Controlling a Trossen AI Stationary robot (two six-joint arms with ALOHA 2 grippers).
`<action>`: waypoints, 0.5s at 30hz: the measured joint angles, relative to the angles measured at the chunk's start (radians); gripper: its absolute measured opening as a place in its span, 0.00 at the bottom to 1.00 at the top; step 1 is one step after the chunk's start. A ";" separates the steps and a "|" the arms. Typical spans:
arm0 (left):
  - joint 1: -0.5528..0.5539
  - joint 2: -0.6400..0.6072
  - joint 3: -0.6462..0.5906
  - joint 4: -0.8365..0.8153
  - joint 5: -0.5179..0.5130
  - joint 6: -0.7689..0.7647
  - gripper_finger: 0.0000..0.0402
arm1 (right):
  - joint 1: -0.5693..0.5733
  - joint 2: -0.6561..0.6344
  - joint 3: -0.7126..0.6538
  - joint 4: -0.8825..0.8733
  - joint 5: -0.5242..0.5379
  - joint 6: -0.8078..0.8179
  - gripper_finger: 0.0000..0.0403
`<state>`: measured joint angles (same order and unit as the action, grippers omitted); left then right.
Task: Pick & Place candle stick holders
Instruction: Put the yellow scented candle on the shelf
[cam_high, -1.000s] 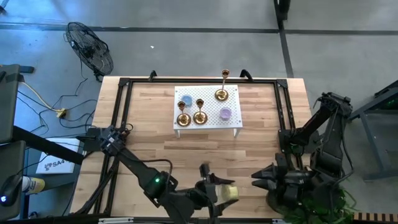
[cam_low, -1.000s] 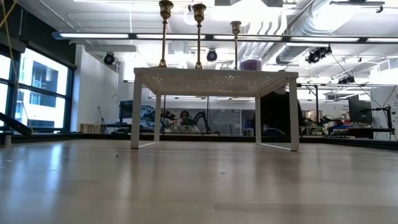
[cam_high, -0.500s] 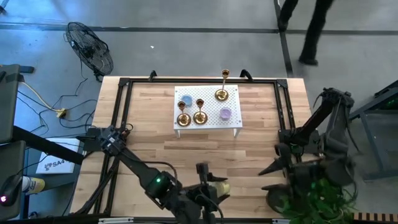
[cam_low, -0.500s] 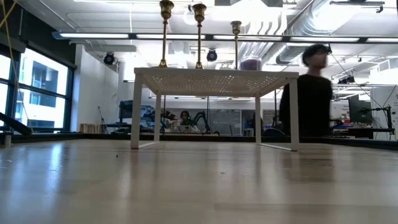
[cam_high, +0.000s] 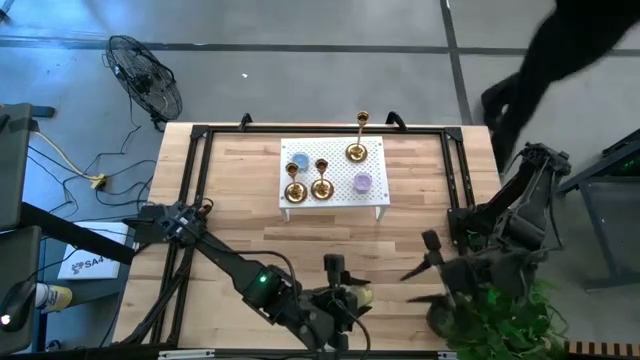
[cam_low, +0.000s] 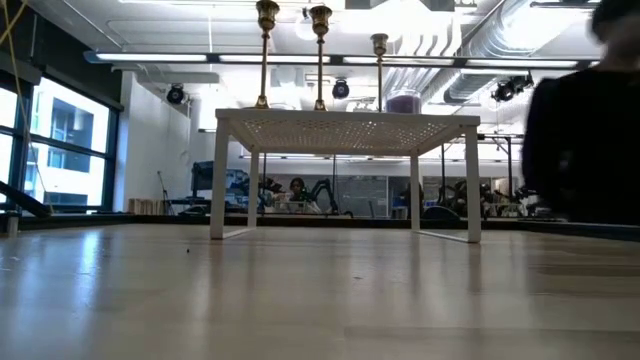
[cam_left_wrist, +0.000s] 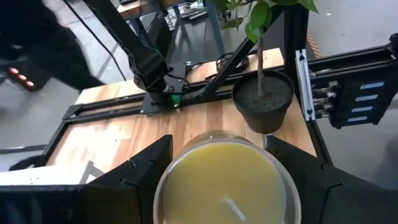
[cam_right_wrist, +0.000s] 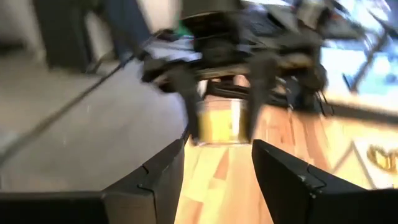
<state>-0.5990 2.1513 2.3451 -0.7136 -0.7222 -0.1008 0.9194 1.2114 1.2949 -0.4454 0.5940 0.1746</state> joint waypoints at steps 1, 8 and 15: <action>-0.004 0.000 0.000 0.000 -0.015 0.006 0.55 | -0.009 0.000 0.000 0.000 0.014 0.063 0.46; -0.017 0.000 0.009 0.002 -0.103 0.080 0.55 | -0.058 -0.003 0.000 0.035 -0.007 0.138 0.46; -0.015 0.000 0.011 0.006 -0.094 0.089 0.55 | -0.090 0.001 0.000 0.018 -0.159 -0.115 0.46</action>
<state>-0.6137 2.1517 2.3558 -0.7073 -0.8161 -0.0123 0.8290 1.2122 1.2949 -0.4271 0.4353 0.0600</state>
